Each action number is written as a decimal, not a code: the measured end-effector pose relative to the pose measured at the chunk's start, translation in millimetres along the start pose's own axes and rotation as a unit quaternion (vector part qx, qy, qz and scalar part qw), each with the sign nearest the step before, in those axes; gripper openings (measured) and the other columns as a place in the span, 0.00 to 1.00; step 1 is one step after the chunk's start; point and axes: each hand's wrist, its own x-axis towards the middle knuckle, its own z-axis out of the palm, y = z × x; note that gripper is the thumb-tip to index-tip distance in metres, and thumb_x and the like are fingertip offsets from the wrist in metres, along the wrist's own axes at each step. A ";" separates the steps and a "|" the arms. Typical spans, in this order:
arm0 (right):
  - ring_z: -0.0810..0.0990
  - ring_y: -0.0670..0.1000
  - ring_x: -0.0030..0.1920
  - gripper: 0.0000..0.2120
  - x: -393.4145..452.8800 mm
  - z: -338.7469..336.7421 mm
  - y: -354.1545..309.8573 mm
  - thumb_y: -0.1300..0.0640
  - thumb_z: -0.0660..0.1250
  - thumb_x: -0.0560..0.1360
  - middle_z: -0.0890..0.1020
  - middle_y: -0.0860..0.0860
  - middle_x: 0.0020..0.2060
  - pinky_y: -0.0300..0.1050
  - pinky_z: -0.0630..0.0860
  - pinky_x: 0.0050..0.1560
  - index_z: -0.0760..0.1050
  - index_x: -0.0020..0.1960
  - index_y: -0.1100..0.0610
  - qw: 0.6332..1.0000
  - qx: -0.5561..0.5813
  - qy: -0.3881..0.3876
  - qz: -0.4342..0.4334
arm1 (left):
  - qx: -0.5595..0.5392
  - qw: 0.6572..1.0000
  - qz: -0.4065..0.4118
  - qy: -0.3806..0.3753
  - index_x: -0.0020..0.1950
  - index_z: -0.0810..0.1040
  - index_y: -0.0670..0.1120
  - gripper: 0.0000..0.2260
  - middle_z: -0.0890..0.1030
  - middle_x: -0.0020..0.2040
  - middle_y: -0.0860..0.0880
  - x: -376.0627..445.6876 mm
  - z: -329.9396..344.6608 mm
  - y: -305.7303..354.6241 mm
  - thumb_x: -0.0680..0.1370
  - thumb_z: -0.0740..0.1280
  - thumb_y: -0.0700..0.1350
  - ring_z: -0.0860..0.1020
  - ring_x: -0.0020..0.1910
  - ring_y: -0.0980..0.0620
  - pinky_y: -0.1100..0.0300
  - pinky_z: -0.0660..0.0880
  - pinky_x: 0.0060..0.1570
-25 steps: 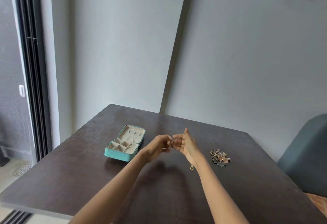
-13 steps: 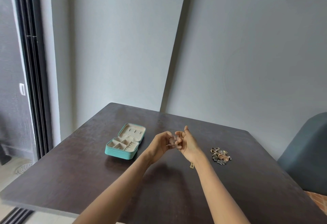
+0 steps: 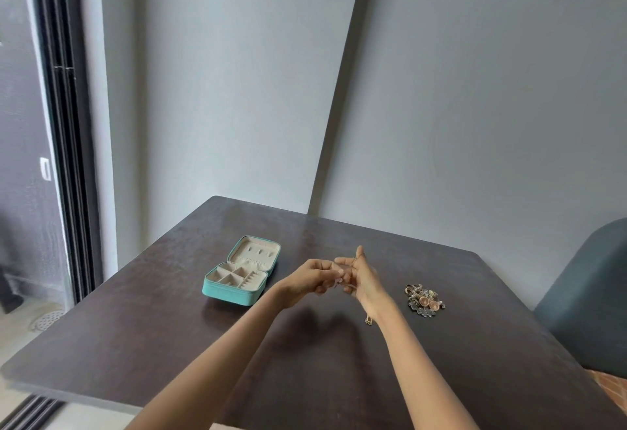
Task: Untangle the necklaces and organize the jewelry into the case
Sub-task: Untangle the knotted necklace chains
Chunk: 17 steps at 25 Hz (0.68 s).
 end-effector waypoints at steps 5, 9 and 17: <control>0.80 0.49 0.46 0.26 -3.0 -2.7 2.9 0.37 0.47 0.79 0.84 0.56 0.46 0.41 0.70 0.39 0.76 0.58 0.52 0.997 -0.069 -0.017 -0.022 | 0.035 0.984 0.075 0.157 0.45 0.72 0.43 0.04 0.73 0.33 0.48 3.7 1.4 -6.3 0.79 0.63 0.37 0.69 0.26 0.61 0.70 0.65 0.27; 0.81 0.49 0.45 0.28 -0.7 1.6 0.2 0.36 0.48 0.78 0.84 0.55 0.47 0.40 0.72 0.39 0.76 0.59 0.54 0.998 -0.062 -0.010 -0.020 | 0.184 0.953 0.140 0.194 0.44 0.74 0.46 0.03 0.78 0.36 0.48 12.2 0.2 -13.4 0.76 0.63 0.39 0.73 0.33 0.56 0.60 0.71 0.38; 0.79 0.48 0.40 0.26 4.3 5.3 2.6 0.37 0.51 0.78 0.84 0.54 0.46 0.38 0.72 0.35 0.79 0.57 0.52 0.999 -0.031 0.006 -0.042 | 0.306 0.922 0.099 0.215 0.47 0.80 0.53 0.04 0.79 0.38 0.55 11.7 8.3 -15.3 0.75 0.68 0.50 0.72 0.35 0.60 0.61 0.68 0.39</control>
